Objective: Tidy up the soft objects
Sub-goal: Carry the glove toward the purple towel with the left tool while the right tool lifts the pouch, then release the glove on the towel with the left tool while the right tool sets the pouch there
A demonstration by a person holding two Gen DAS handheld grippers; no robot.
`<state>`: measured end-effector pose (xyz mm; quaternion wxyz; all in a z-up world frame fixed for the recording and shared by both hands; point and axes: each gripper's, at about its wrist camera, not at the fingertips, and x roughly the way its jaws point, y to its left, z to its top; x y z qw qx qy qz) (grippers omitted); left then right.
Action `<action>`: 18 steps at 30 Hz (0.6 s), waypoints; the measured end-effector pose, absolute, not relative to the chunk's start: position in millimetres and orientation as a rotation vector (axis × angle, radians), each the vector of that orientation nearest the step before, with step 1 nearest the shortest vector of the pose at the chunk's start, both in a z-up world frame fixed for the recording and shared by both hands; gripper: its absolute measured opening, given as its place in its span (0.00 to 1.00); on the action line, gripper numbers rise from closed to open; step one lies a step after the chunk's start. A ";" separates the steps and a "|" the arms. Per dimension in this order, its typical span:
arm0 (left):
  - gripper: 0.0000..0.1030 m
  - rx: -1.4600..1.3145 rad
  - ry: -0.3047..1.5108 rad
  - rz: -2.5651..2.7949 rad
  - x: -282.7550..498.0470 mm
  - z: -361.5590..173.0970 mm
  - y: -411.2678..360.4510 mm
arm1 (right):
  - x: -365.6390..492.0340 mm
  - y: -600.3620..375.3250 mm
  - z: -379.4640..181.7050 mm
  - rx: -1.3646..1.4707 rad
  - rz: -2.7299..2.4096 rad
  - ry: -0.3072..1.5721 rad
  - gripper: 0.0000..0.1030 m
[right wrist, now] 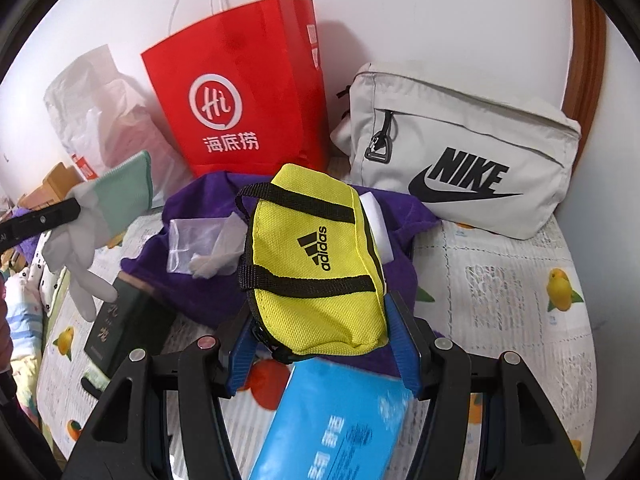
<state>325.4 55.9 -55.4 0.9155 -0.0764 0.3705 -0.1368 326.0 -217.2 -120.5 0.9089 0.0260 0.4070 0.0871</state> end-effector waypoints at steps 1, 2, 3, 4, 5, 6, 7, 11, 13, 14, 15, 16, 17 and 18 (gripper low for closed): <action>0.08 -0.158 0.762 -0.286 330.3 -55.5 55.1 | 329.8 -217.3 -122.5 0.054 0.178 0.843 0.57; 0.08 -0.155 0.763 -0.291 334.8 -55.8 53.6 | 333.6 -217.4 -124.7 0.051 0.184 0.838 0.57; 0.08 -0.154 0.764 -0.293 338.9 -56.4 52.7 | 337.4 -217.2 -127.1 0.051 0.184 0.845 0.57; 0.08 -0.154 0.765 -0.296 345.0 -57.5 51.1 | 341.5 -217.1 -129.9 0.050 0.184 0.852 0.57; 0.08 -0.154 0.767 -0.299 349.4 -58.0 50.0 | 345.0 -217.2 -132.3 0.047 0.183 0.858 0.57; 0.08 -0.155 0.767 -0.305 354.0 -59.1 49.0 | 348.4 -217.7 -134.6 0.045 0.179 0.863 0.57; 0.08 -0.159 0.766 -0.312 360.1 -60.5 47.5 | 351.5 -218.7 -136.6 0.046 0.174 0.868 0.57; 0.08 -0.180 0.777 -0.331 381.0 -67.7 42.0 | 362.4 -223.4 -145.0 0.062 0.169 0.892 0.57; 0.08 -0.181 0.790 -0.336 392.0 -73.0 37.4 | 366.7 -223.6 -149.8 0.061 0.167 0.905 0.57; 0.08 -0.181 0.796 -0.337 397.6 -75.5 35.0 | 369.0 -223.2 -151.9 0.058 0.169 0.910 0.58; 0.08 -0.182 0.800 -0.336 403.2 -78.1 32.7 | 370.9 -222.6 -153.7 0.054 0.170 0.915 0.58; 0.08 -0.182 0.803 -0.340 407.9 -80.4 30.8 | 373.3 -222.2 -156.1 0.047 0.170 0.921 0.57; 0.08 -0.182 0.806 -0.341 410.9 -83.0 29.7 | 375.0 -222.2 -157.7 0.044 0.169 0.924 0.57; 0.08 -0.179 0.811 -0.334 415.9 -87.2 28.2 | 377.1 -222.2 -159.7 0.043 0.168 0.930 0.58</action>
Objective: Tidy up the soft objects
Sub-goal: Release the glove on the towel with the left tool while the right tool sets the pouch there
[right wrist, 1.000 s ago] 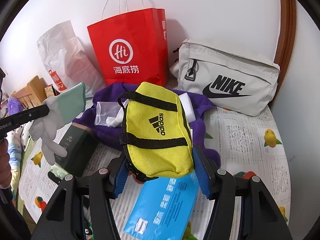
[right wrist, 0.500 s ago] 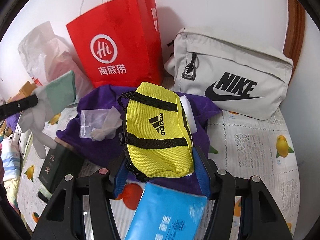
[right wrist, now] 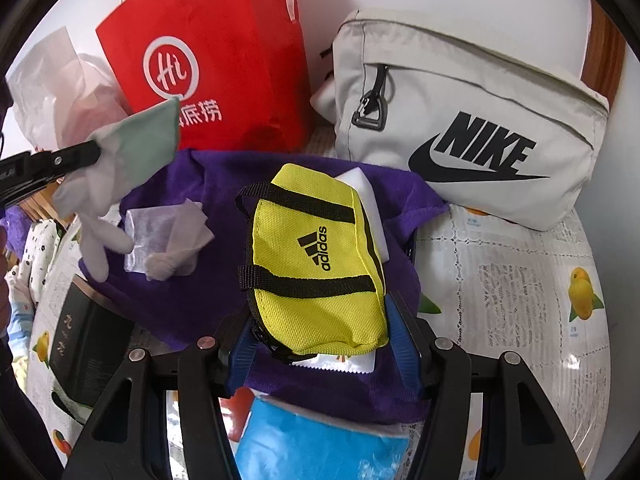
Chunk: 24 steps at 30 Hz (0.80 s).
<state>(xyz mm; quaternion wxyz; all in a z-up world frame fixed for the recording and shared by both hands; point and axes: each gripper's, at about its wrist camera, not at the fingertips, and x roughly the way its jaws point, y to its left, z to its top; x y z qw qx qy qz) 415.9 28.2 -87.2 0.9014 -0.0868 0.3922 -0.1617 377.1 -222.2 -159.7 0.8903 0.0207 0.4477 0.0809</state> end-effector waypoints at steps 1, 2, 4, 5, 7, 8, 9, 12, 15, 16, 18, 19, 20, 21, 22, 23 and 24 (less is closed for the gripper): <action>0.08 -0.176 0.820 -0.324 421.1 -92.3 27.0 | 378.8 -222.2 -161.3 0.043 0.170 0.933 0.58; 0.08 -0.177 0.831 -0.319 425.6 -97.4 26.9 | 380.7 -222.2 -163.0 0.043 0.172 0.936 0.58; 0.08 -0.181 0.857 -0.303 435.2 -110.1 27.8 | 384.9 -222.5 -167.2 0.040 0.170 0.946 0.58; 0.08 -0.178 0.868 -0.293 438.3 -114.8 28.9 | 386.4 -222.8 -168.1 0.036 0.168 0.948 0.58; 0.08 -0.175 0.891 -0.273 444.1 -123.6 30.0 | 388.7 -223.8 -170.4 0.030 0.158 0.951 0.58; 0.08 -0.173 0.901 -0.274 446.4 -127.4 29.5 | 390.7 -223.1 -172.0 0.026 0.157 0.954 0.58; 0.08 -0.172 0.914 -0.275 448.3 -131.5 28.7 | 392.0 -222.2 -173.0 0.023 0.156 0.955 0.58; 0.08 -0.169 0.939 -0.274 451.1 -140.2 27.3 | 394.9 -219.8 -175.6 0.016 0.155 0.961 0.58; 0.08 -0.167 0.945 -0.273 451.0 -144.1 25.0 | 395.4 -218.9 -177.6 0.005 0.156 0.964 0.59; 0.08 -0.167 0.952 -0.274 451.6 -145.5 24.1 | 396.0 -219.3 -178.2 0.008 0.155 0.965 0.60; 0.11 -0.170 0.966 -0.271 452.4 -147.6 22.5 | 395.5 -220.1 -178.7 0.016 0.158 0.970 0.60; 0.14 -0.166 0.972 -0.269 452.4 -147.9 21.3 | 394.7 -219.5 -178.0 0.018 0.159 0.968 0.60; 0.24 -0.161 0.974 -0.264 452.7 -148.0 19.9 | 394.1 -219.1 -177.0 0.020 0.162 0.963 0.61; 0.34 -0.153 0.971 -0.259 451.9 -147.6 19.0 | 393.5 -218.6 -175.9 0.019 0.165 0.959 0.62; 0.38 -0.145 0.965 -0.253 450.8 -146.7 17.9 | 392.4 -217.9 -174.0 0.016 0.167 0.952 0.63; 0.43 -0.136 0.960 -0.248 450.2 -145.8 15.3 | 391.7 -217.6 -172.9 0.014 0.168 0.947 0.63; 0.47 -0.128 0.957 -0.245 449.5 -144.7 14.0 | 391.0 -217.4 -172.0 0.013 0.167 0.945 0.64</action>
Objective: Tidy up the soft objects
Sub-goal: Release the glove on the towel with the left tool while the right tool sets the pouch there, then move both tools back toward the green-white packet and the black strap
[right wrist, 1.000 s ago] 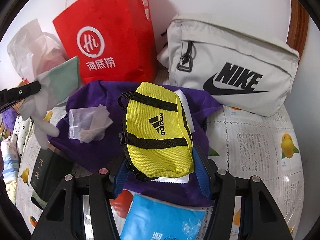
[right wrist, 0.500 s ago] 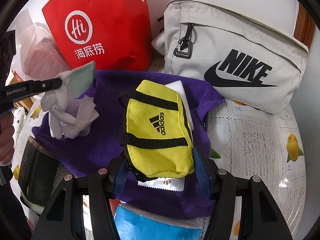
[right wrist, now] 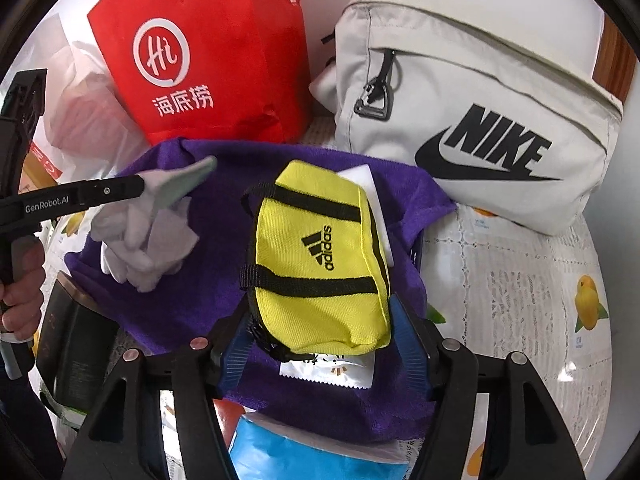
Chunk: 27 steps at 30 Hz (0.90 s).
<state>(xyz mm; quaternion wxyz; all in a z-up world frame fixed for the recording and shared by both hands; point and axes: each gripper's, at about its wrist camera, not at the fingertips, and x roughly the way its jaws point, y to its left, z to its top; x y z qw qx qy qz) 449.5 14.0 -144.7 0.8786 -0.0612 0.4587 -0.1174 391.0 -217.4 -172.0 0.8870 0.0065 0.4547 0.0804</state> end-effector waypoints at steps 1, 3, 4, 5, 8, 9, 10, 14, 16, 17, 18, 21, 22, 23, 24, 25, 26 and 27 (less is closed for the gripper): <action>0.48 -0.118 0.956 -0.242 448.3 -143.3 12.3 | 390.2 -217.6 -171.4 0.016 0.165 0.946 0.64; 0.53 -0.110 0.954 -0.230 447.4 -141.0 11.0 | 388.2 -218.3 -170.2 0.025 0.169 0.943 0.64; 0.56 -0.104 0.957 -0.219 446.3 -139.9 10.6 | 387.2 -219.0 -169.5 0.035 0.174 0.942 0.65; 0.60 -0.094 0.958 -0.209 444.8 -138.6 10.0 | 387.4 -220.0 -169.2 0.042 0.176 0.942 0.66; 0.63 -0.054 0.943 -0.163 438.3 -133.4 8.1 | 385.9 -223.2 -165.6 0.065 0.173 0.927 0.73; 0.67 -0.045 0.941 -0.141 436.0 -131.5 7.8 | 384.8 -224.0 -164.3 0.069 0.172 0.922 0.73; 0.67 -0.035 0.939 -0.116 433.3 -129.4 7.2 | 384.0 -225.0 -162.8 0.075 0.175 0.917 0.73; 0.69 -0.036 0.923 -0.101 423.3 -123.5 12.0 | 381.5 -227.6 -157.1 0.096 0.171 0.907 0.73; 0.69 -0.036 0.895 -0.113 415.7 -117.4 15.0 | 377.9 -228.4 -151.6 0.106 0.170 0.901 0.73; 0.69 -0.034 0.872 -0.117 410.5 -113.2 15.7 | 375.2 -228.6 -148.1 0.109 0.171 0.894 0.73; 0.69 -0.032 0.855 -0.118 406.6 -110.0 15.3 | 371.0 -228.8 -144.1 0.110 0.172 0.885 0.73; 0.69 -0.016 0.817 -0.114 390.9 -98.0 13.4 | 359.1 -230.3 -133.4 0.126 0.173 0.861 0.73; 0.69 -0.012 0.820 -0.118 387.1 -95.3 12.4 | 354.7 -231.8 -130.2 0.140 0.177 0.854 0.73; 0.69 -0.013 0.821 -0.120 382.1 -91.5 12.6 | 351.2 -232.8 -128.3 0.151 0.182 0.852 0.73; 0.69 -0.020 0.818 -0.115 376.6 -88.4 13.4 | 347.0 -233.6 -125.9 0.158 0.184 0.855 0.73; 0.69 -0.024 0.817 -0.111 369.4 -84.6 14.5 | 343.0 -233.4 -123.6 0.158 0.182 0.855 0.73; 0.69 -0.023 0.820 -0.110 364.3 -82.2 14.9 | 339.2 -232.9 -121.3 0.156 0.179 0.851 0.73; 0.69 -0.023 0.822 -0.110 358.7 -80.3 15.5 | 335.1 -232.2 -119.1 0.153 0.178 0.846 0.73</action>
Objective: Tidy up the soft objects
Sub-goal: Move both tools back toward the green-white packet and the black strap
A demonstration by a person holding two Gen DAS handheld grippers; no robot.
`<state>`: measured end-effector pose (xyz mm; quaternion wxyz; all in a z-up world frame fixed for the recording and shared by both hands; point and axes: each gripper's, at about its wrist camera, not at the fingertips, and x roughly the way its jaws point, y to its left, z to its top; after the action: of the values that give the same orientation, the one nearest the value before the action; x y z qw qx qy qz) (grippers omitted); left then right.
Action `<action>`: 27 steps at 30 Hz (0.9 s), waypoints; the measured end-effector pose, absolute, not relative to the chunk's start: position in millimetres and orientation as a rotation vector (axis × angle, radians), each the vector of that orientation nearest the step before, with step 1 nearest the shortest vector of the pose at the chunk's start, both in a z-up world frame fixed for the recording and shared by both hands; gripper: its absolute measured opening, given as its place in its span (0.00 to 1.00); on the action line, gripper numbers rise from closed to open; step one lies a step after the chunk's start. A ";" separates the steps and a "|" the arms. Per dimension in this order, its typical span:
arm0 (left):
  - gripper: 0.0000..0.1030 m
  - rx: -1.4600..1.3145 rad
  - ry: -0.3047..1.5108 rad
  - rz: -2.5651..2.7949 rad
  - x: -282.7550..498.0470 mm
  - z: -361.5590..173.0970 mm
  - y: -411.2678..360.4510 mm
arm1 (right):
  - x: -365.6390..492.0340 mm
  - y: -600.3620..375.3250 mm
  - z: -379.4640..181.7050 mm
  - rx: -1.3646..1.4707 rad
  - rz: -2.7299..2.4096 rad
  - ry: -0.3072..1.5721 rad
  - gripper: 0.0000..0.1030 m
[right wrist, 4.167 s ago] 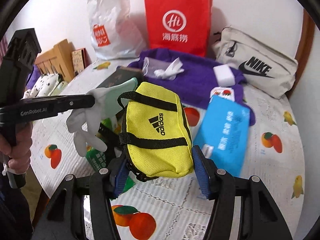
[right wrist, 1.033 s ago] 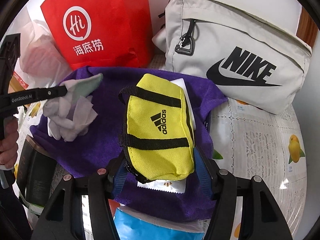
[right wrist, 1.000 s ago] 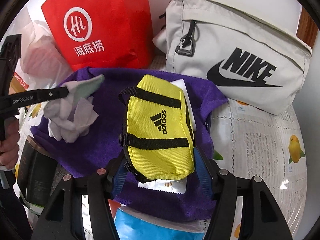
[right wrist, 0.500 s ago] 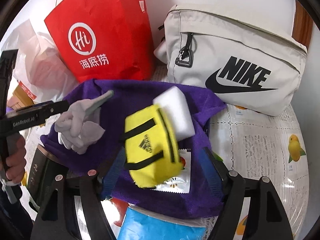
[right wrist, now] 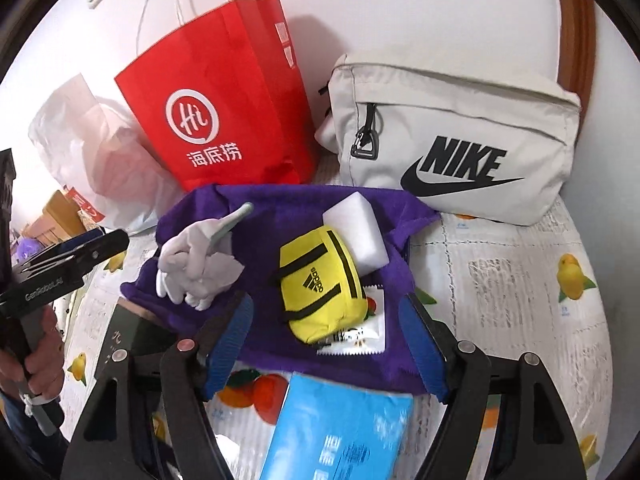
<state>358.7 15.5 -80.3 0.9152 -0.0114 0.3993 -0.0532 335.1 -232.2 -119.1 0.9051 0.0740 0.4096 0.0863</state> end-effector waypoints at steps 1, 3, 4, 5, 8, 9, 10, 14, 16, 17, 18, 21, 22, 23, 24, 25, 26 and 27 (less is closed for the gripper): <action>0.69 -0.022 0.824 -0.109 351.8 -78.2 16.0 | 328.7 -231.4 -115.9 0.152 0.180 0.841 0.73; 0.69 -0.018 0.831 -0.105 338.5 -75.0 17.0 | 319.9 -230.3 -112.3 0.160 0.186 0.833 0.73; 0.69 -0.023 0.832 -0.107 330.9 -73.1 18.1 | 312.5 -229.4 -109.4 0.168 0.188 0.827 0.73; 0.69 -0.030 0.832 -0.111 323.0 -71.2 19.5 | 307.4 -229.1 -108.0 0.171 0.192 0.824 0.73; 0.69 -0.042 0.834 -0.115 300.1 -67.9 22.4 | 286.5 -223.8 -101.4 0.169 0.209 0.804 0.73; 0.69 -0.045 0.836 -0.114 291.9 -67.5 23.3 | 278.5 -221.5 -99.4 0.166 0.213 0.797 0.73; 0.69 -0.048 0.840 -0.110 285.3 -67.5 24.1 | 272.3 -219.6 -97.9 0.165 0.216 0.793 0.73; 0.69 -0.069 0.824 -0.096 252.6 -67.7 30.6 | 241.4 -208.4 -92.7 0.157 0.240 0.772 0.73; 0.69 -0.071 0.823 -0.083 238.5 -70.2 34.2 | 229.6 -203.0 -92.1 0.146 0.252 0.769 0.73; 0.69 -0.079 0.828 -0.077 231.4 -72.4 37.3 | 223.0 -200.3 -92.5 0.141 0.256 0.769 0.73; 0.69 -0.089 0.832 -0.072 225.4 -74.8 40.2 | 215.9 -197.5 -93.0 0.139 0.260 0.767 0.73; 0.69 -0.099 0.843 -0.056 210.1 -83.6 47.1 | 198.8 -190.1 -96.6 0.131 0.281 0.763 0.73; 0.69 -0.096 0.851 -0.042 204.6 -88.4 49.7 | 193.9 -188.0 -98.7 0.130 0.284 0.765 0.73; 0.69 -0.093 0.858 -0.036 200.1 -92.0 51.3 | 189.6 -186.1 -100.9 0.129 0.288 0.767 0.73; 0.69 -0.092 0.865 -0.034 195.4 -96.1 52.8 | 185.5 -184.6 -103.6 0.128 0.293 0.770 0.73; 0.69 -0.094 0.869 -0.034 191.6 -100.2 54.2 | 180.6 -182.5 -107.6 0.126 0.296 0.778 0.73; 0.69 -0.093 0.874 -0.030 189.0 -103.5 54.9 | 177.1 -181.6 -110.2 0.124 0.298 0.781 0.73; 0.69 -0.092 0.879 -0.023 186.1 -107.2 55.7 | 172.7 -180.6 -113.3 0.123 0.300 0.784 0.73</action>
<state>186.1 55.7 -107.2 0.9038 -0.0446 0.4255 -0.0112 172.7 -180.6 -113.3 0.9114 0.0595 0.3803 0.1456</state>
